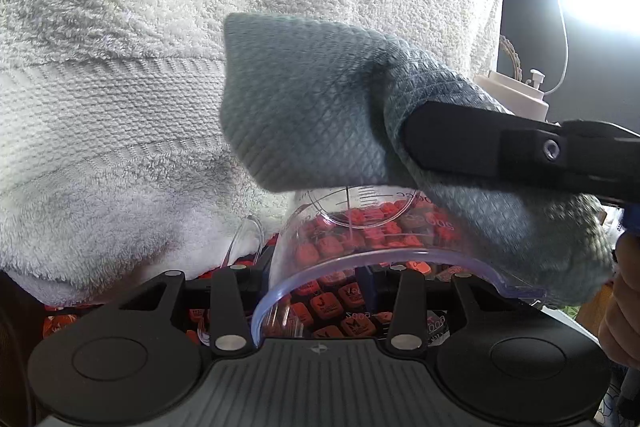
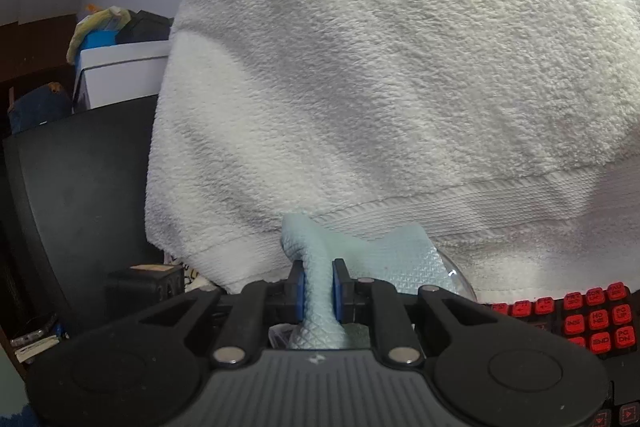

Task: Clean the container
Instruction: 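Keep rubbing the cup's outer wall with the cloth in the right gripper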

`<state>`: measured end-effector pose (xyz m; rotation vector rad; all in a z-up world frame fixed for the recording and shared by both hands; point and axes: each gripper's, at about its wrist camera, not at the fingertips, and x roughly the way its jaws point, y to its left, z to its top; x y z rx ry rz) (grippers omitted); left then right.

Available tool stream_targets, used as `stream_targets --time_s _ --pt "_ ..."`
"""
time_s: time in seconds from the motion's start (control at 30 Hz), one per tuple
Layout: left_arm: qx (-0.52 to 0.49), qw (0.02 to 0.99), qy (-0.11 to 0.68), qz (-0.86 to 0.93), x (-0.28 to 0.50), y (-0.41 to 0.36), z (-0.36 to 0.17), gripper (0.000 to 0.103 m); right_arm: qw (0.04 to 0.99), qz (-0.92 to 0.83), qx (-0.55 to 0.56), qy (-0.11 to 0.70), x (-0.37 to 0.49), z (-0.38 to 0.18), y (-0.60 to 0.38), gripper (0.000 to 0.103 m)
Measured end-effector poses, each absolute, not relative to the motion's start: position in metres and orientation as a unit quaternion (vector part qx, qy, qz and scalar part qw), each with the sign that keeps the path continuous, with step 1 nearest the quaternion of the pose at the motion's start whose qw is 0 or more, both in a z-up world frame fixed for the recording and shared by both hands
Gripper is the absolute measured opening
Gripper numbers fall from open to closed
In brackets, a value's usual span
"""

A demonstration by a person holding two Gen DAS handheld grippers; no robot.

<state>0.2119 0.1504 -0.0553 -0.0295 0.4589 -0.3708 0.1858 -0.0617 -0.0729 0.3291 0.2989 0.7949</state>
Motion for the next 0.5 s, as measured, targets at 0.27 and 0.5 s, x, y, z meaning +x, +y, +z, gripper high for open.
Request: stream_targets --time_s 0.27,0.5 --pt "-0.012 0.956 0.226 -0.184 0.214 0.151 -0.056 0.039 0.900 0.390 0.139 0.140 0.183 -0.072 -0.058 0.012" --pt "-0.011 0.957 0.226 -0.184 0.207 0.163 -0.056 0.039 0.908 0.366 0.150 0.138 0.192 -0.073 -0.068 0.012"
